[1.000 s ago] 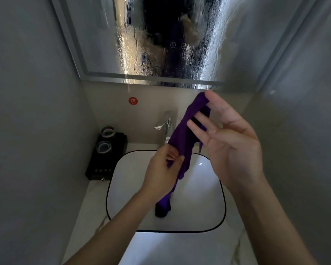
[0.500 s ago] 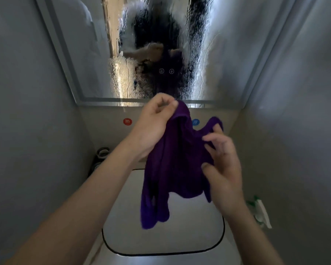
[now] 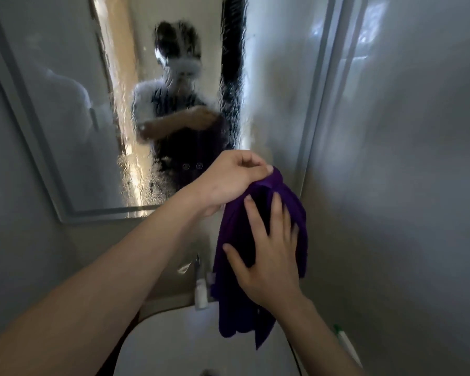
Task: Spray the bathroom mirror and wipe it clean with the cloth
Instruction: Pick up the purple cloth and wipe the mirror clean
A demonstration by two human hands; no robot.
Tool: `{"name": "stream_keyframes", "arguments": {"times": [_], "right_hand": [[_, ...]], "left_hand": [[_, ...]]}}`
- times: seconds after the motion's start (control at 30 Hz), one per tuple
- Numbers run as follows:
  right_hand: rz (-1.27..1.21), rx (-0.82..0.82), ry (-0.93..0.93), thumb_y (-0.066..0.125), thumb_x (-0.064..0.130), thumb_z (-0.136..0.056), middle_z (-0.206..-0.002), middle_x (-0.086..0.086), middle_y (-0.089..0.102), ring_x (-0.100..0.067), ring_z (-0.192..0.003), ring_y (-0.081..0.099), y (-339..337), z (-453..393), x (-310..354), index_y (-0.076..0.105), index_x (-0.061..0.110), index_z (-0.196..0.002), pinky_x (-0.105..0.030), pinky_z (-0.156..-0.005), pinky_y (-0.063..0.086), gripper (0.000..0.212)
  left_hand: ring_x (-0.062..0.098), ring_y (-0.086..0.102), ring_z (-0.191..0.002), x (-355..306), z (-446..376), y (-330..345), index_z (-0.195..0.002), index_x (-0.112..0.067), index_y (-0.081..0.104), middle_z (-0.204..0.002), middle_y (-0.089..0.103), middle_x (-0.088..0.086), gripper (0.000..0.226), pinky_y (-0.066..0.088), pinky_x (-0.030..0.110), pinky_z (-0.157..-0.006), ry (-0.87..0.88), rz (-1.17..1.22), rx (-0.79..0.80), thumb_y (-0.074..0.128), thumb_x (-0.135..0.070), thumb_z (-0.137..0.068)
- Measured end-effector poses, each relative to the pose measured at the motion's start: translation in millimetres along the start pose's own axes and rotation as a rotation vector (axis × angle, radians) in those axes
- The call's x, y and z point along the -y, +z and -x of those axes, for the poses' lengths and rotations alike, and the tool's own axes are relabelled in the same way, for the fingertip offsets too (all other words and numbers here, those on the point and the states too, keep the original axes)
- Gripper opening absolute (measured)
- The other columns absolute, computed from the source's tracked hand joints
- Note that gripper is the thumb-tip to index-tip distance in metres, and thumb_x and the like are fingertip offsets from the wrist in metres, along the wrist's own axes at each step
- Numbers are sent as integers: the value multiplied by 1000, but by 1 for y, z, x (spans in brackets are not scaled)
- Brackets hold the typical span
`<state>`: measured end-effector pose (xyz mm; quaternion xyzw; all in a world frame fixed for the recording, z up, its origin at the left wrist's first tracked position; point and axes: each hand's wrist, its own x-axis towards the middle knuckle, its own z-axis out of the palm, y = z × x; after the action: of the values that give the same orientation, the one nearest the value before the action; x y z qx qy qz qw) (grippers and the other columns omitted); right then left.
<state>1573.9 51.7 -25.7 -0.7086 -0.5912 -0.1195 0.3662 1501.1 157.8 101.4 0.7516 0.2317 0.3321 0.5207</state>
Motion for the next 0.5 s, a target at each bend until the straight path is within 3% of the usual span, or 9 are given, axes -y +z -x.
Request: {"name": "stream_keyframes", "arguments": {"times": [0.13,0.3,0.4,0.5], "right_hand": [[86,-15,32,50,72,-88,-167,4,-20,-23,-153,-11,-8,-43,-22,-19,48,-154,-51,-117,-1,99],[159,-34,2,48,71,-91,-169,-3,-21,-29,-156,-11,-18,-104,-52,-21,45,-155,-59,-121,7,98],[135,-44,-29,46,69,-93,-168,-3,-25,-29,-156,-12,-14,-134,-63,-30,50,-150,-57,-122,5,97],[88,-114,-4,47,71,-91,-166,-1,-29,-29,-155,-11,-17,-171,-71,-35,53,-144,-56,-122,9,99]], "left_hand": [[13,64,-72,-11,-27,-2,-91,-5,76,-81,72,6,13,53,30,-73,52,-92,-119,71,-16,-94],[13,67,-77,-21,-76,-8,-79,-16,76,-81,74,4,17,58,37,-79,81,-80,-195,71,-20,-95],[6,66,-72,-35,-112,-7,-77,-18,75,-77,74,-1,18,54,27,-73,112,-76,-234,71,-20,-95],[-5,57,-57,-49,-144,-5,-74,-17,72,-67,67,-9,19,45,11,-60,207,-236,-265,73,-19,-93]]}}
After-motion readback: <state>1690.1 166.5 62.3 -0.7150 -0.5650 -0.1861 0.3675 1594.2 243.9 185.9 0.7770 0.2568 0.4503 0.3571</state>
